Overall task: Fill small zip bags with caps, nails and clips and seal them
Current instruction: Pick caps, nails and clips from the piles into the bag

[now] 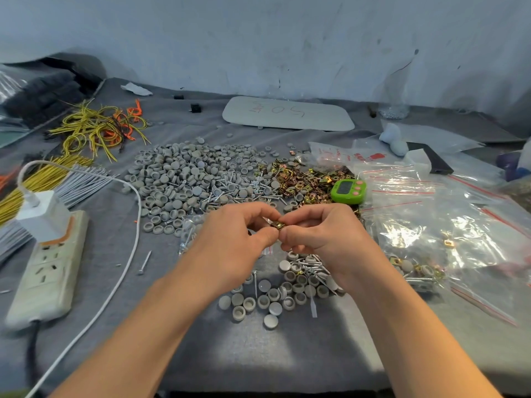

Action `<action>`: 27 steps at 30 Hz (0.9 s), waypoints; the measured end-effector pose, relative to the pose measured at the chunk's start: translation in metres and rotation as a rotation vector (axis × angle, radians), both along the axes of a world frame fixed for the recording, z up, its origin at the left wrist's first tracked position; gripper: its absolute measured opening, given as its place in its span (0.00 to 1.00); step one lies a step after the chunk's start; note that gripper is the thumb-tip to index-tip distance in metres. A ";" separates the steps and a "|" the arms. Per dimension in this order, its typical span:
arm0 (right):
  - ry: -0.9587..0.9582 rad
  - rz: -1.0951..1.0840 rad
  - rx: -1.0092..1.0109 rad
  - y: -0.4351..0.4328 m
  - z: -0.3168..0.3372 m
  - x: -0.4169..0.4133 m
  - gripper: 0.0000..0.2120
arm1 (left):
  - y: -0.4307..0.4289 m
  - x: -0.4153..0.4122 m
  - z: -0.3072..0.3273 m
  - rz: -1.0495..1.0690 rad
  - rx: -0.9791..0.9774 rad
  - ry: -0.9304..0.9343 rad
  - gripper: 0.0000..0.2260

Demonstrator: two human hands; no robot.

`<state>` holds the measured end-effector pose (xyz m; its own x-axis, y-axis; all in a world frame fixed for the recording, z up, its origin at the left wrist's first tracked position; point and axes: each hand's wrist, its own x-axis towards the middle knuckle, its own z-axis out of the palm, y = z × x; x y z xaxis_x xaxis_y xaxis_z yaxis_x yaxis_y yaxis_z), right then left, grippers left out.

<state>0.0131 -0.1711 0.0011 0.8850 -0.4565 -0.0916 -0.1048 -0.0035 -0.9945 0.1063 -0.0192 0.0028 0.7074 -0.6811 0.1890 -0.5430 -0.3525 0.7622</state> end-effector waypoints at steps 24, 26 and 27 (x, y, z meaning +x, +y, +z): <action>0.050 -0.111 0.236 -0.004 0.005 -0.002 0.04 | 0.008 0.005 0.010 0.187 -0.132 -0.061 0.09; 0.095 -0.014 0.287 0.005 0.003 0.003 0.05 | 0.004 -0.002 0.009 0.171 -0.110 -0.149 0.07; 0.106 0.023 0.325 0.010 0.003 0.006 0.06 | 0.002 -0.004 0.008 0.179 -0.091 -0.174 0.07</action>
